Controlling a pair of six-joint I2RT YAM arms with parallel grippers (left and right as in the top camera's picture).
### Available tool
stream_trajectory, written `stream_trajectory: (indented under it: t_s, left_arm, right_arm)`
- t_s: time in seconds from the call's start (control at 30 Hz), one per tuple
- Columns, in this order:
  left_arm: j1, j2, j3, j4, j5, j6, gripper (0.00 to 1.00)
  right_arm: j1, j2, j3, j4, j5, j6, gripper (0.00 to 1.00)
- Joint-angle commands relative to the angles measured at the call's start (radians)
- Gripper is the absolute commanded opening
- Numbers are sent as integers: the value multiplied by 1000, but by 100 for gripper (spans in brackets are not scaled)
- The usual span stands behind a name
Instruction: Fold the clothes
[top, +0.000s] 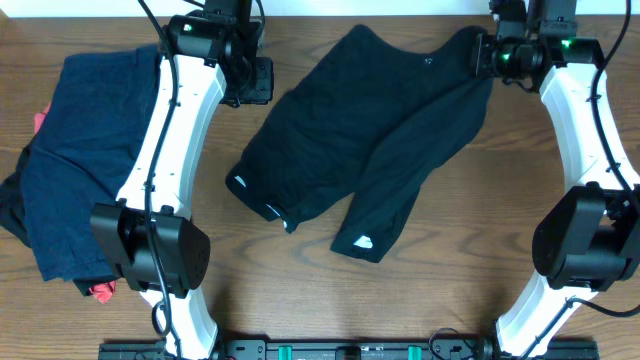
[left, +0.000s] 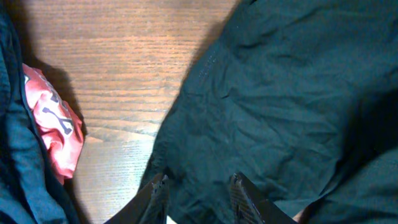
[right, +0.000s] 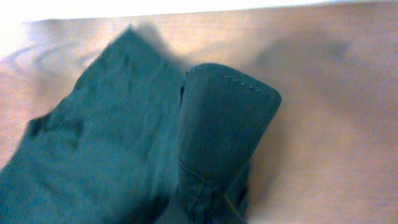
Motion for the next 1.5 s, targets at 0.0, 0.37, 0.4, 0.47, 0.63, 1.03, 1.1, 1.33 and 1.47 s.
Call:
stream_trajectory:
  t_s: [0.0, 0.37, 0.4, 0.47, 0.63, 1.03, 1.1, 1.33, 1.47]
  left_arm:
    - [3, 1, -3, 7, -8, 10, 35]
    - [3, 1, -3, 3, -8, 10, 35]
    - [3, 1, -3, 3, -8, 10, 35]
    - [3, 1, -3, 3, -8, 10, 35]
    - [3, 1, -3, 3, -8, 9, 35]
    - [3, 1, -3, 3, -8, 9, 35]
    - [3, 1, -3, 3, -8, 9, 35]
    - [3, 3, -3, 3, -9, 9, 36]
    - [3, 6, -3, 3, -8, 9, 37]
  right_arm:
    - [-10, 0, 34, 116, 93, -139, 1]
    - [24, -55, 100, -46, 4, 95, 99]
    - [29, -71, 101, -133, -21, 95, 99]
    - [35, -92, 101, -265, -18, 93, 99]
    - [44, -121, 100, -638, 47, 84, 99]
    - [100, -122, -272, -610, 133, 311, 83]
    - [113, -122, -346, -532, 132, 343, 82]
    - [192, -122, -615, -129, 116, 414, 75]
    - [224, -122, -680, -11, 118, 435, 54]
